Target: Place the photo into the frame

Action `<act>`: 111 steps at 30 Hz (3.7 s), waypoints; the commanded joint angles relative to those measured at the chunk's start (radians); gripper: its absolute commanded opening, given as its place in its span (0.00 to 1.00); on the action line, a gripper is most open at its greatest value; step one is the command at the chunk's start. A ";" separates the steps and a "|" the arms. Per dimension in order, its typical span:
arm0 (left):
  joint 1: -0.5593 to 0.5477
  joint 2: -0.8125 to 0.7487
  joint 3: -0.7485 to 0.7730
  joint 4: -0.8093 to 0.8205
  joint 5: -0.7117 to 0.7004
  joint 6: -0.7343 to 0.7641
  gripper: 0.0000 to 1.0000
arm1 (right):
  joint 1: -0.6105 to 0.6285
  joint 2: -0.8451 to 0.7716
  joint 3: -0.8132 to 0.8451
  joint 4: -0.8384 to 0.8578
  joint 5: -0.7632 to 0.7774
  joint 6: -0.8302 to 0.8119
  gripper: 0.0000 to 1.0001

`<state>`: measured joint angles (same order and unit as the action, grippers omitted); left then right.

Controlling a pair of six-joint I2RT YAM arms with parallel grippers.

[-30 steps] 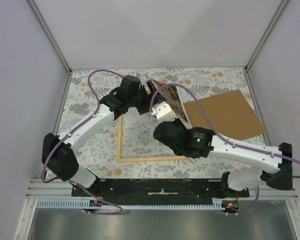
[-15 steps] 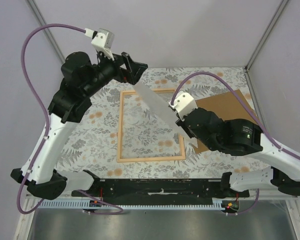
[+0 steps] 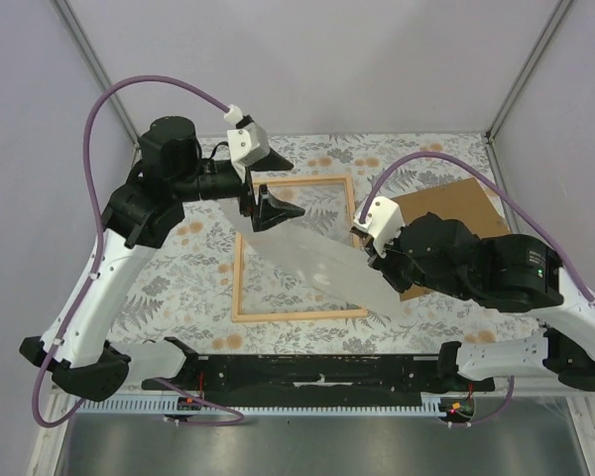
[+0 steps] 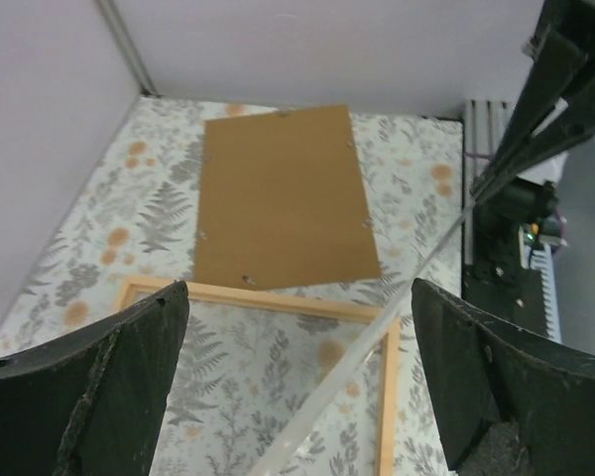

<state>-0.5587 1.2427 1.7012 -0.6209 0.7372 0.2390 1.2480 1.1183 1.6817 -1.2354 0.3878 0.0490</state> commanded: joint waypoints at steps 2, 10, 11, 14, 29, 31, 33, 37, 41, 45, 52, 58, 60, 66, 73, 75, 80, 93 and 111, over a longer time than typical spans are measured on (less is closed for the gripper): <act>-0.006 -0.003 0.000 -0.138 0.203 0.146 0.98 | 0.007 0.001 0.098 -0.050 -0.121 -0.040 0.00; -0.018 0.027 0.057 -0.244 0.274 0.244 0.97 | 0.021 0.009 0.144 -0.072 -0.142 -0.040 0.00; -0.024 0.041 0.072 -0.275 0.272 0.261 0.97 | 0.024 0.012 0.145 -0.076 -0.142 -0.040 0.00; -0.067 0.063 0.092 -0.329 0.246 0.287 0.94 | 0.025 0.017 0.145 -0.081 -0.147 -0.035 0.00; -0.234 0.066 0.017 -0.353 0.079 0.253 0.83 | 0.057 0.025 0.174 -0.111 -0.155 -0.023 0.00; -0.242 0.070 0.017 -0.350 0.079 0.250 0.82 | 0.060 0.021 0.168 -0.113 -0.149 -0.018 0.00; -0.253 0.072 0.015 -0.353 0.070 0.244 0.81 | 0.064 0.017 0.165 -0.114 -0.139 -0.014 0.00; -0.286 0.075 0.002 -0.358 0.024 0.230 0.77 | 0.068 0.008 0.179 -0.122 -0.129 -0.012 0.00; -0.306 0.090 -0.008 -0.358 0.019 0.215 0.72 | 0.076 0.005 0.187 -0.127 -0.127 -0.011 0.00; -0.314 0.093 -0.012 -0.361 0.011 0.209 0.66 | 0.080 -0.003 0.187 -0.133 -0.121 -0.001 0.00; -0.319 0.095 -0.012 -0.355 0.001 0.197 0.37 | 0.083 -0.012 0.194 -0.139 -0.087 0.005 0.00; -0.323 0.092 -0.018 -0.324 -0.030 0.154 0.02 | 0.085 0.000 0.211 -0.141 0.017 0.018 0.21; -0.323 0.089 -0.021 -0.280 -0.079 0.106 0.02 | 0.085 0.005 0.225 -0.136 0.142 0.038 0.66; -0.323 0.072 -0.060 -0.041 -0.361 -0.153 0.02 | 0.012 0.002 0.335 -0.090 0.609 0.167 0.98; -0.334 0.139 -0.018 0.137 -0.720 -0.547 0.02 | -0.212 -0.063 0.228 0.116 0.513 0.199 0.98; -0.360 0.153 -0.017 0.173 -0.852 -0.619 0.02 | -0.284 -0.040 0.181 0.122 0.450 0.230 0.98; -0.429 0.214 0.044 0.185 -1.117 -0.725 0.02 | -0.549 -0.066 0.004 0.240 0.203 0.294 0.98; -0.344 0.247 0.036 0.118 -1.400 -0.978 0.02 | -0.946 -0.049 -0.120 0.353 -0.207 0.356 0.98; 0.391 0.236 -1.000 0.836 -0.363 -0.885 0.02 | -0.961 -0.034 -0.269 0.444 -0.317 0.356 0.98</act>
<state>-0.1856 1.4380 0.6689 -0.0135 0.1276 -0.7315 0.2901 1.0878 1.4239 -0.8494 0.1001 0.4019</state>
